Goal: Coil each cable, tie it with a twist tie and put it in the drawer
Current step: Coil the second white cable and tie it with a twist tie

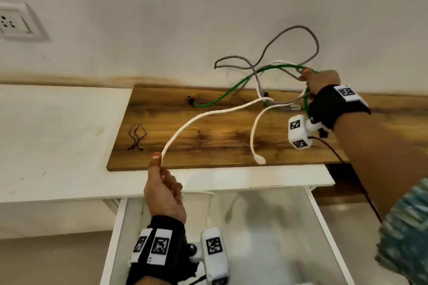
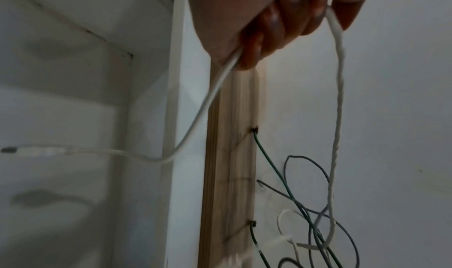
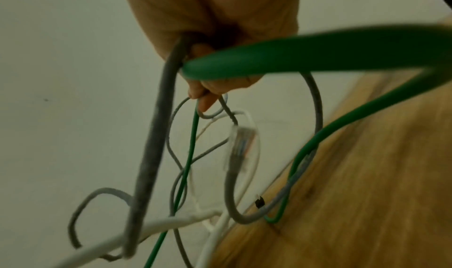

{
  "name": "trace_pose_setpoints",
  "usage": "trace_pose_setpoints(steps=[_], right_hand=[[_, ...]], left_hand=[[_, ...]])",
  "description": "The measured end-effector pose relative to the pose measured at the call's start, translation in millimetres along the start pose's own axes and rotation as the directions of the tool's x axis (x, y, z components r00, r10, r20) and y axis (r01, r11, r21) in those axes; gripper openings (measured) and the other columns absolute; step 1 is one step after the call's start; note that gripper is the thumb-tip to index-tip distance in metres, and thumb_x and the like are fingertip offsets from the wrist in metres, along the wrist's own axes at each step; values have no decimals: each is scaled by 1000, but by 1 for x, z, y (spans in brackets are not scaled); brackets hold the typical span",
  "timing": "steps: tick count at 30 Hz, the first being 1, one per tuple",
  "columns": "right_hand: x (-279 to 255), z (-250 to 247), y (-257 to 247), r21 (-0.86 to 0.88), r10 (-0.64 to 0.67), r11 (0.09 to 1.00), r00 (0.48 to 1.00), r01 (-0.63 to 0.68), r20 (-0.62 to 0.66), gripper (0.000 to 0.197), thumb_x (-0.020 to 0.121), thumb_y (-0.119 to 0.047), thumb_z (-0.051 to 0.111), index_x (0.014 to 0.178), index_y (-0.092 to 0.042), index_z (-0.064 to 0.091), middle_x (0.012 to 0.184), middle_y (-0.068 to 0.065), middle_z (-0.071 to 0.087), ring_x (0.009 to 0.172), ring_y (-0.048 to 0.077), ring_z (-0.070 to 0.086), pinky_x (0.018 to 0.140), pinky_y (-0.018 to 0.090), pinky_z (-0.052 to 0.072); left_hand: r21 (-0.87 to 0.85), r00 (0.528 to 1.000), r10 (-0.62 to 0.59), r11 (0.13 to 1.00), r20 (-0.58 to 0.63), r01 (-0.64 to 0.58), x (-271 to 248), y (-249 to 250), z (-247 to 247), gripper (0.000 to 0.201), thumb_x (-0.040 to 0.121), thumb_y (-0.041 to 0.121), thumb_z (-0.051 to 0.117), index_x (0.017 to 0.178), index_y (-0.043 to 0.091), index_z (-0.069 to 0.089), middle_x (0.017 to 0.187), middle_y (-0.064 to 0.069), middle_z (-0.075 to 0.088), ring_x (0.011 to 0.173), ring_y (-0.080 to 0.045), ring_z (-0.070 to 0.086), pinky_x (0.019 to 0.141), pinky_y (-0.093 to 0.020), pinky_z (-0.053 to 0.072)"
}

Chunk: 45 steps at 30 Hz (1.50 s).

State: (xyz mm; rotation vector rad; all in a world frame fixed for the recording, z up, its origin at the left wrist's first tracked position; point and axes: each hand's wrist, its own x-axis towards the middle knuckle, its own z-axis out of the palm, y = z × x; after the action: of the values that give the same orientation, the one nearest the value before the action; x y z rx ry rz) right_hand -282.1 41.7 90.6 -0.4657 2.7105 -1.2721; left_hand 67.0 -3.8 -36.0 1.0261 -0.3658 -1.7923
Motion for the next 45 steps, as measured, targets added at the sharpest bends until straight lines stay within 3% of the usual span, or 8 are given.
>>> trace_pose_setpoints(steps=[6, 10, 14, 19, 23, 28, 40, 45], right_hand=[[28, 5, -17, -59, -85, 995, 988, 78, -130, 43, 91, -47, 50, 99, -10, 71, 99, 19, 67, 88, 37, 61, 68, 36, 42], [21, 38, 1, -98, -148, 984, 989, 146, -20, 44, 99, -40, 41, 106, -6, 68, 106, 25, 64, 96, 40, 59, 70, 37, 39], [15, 73, 50, -261, 38, 965, 982, 11, 183, 50, 99, -46, 35, 107, -4, 60, 100, 23, 61, 82, 33, 53, 71, 37, 39], [7, 97, 80, -467, 176, 882, 963, -63, 204, 70, 91, -57, 44, 127, 3, 42, 126, 25, 53, 110, 41, 54, 87, 44, 43], [-8, 93, 59, -676, 68, 736, 987, 50, 147, 94, 80, -72, 48, 140, -2, 32, 141, 22, 32, 119, 43, 47, 95, 50, 42], [-43, 83, 36, -724, -396, 594, 911, 351, 117, 45, 94, -41, 47, 116, -2, 55, 119, 19, 51, 103, 37, 55, 77, 41, 48], [-48, 121, 52, -697, -65, 625, 913, 352, 402, 23, 90, -18, 55, 104, -1, 61, 110, 18, 63, 99, 33, 62, 76, 35, 49], [-35, 92, 32, -501, -65, 825, 924, 262, 377, 37, 85, -19, 66, 118, -4, 59, 110, 16, 66, 100, 30, 63, 84, 33, 51]], left_hand=[[65, 973, 38, 998, -229, -24, 10, 1, -10, 30, 82, 33, 59, 59, 23, 43, 44, 11, 35, 44, -9, 29, 48, -24, 27], [302, 980, -133, 950, 148, 83, 2, -2, -11, 37, 94, 24, 42, 57, 21, 45, 48, 5, 36, 42, -9, 31, 49, -25, 28], [618, 718, -485, 780, 499, 98, -22, -5, 1, 56, 96, 21, 29, 49, 14, 58, 48, -1, 40, 38, -10, 34, 44, -22, 25], [726, 532, -554, 662, 641, -186, -22, -20, -1, 50, 92, 58, 24, 111, 36, 65, 58, 2, 56, 43, -9, 39, 51, -27, 30], [790, 583, -564, 558, 585, -254, -17, -31, -5, 28, 99, 37, 41, 113, 25, 62, 74, 7, 64, 61, -10, 57, 68, -18, 47], [829, 601, -588, 493, 542, -266, -14, -40, -6, 18, 98, 13, 47, 103, 14, 65, 82, 4, 66, 72, -10, 65, 78, -19, 50], [845, 584, -611, 375, 535, -381, -21, -56, -1, 16, 92, 29, 59, 108, 28, 60, 96, -1, 72, 84, -7, 66, 87, -25, 50], [797, 665, -509, 559, 547, -228, -19, -58, 5, 30, 88, 49, 56, 108, 27, 58, 98, 6, 69, 86, -7, 68, 84, -23, 49]])
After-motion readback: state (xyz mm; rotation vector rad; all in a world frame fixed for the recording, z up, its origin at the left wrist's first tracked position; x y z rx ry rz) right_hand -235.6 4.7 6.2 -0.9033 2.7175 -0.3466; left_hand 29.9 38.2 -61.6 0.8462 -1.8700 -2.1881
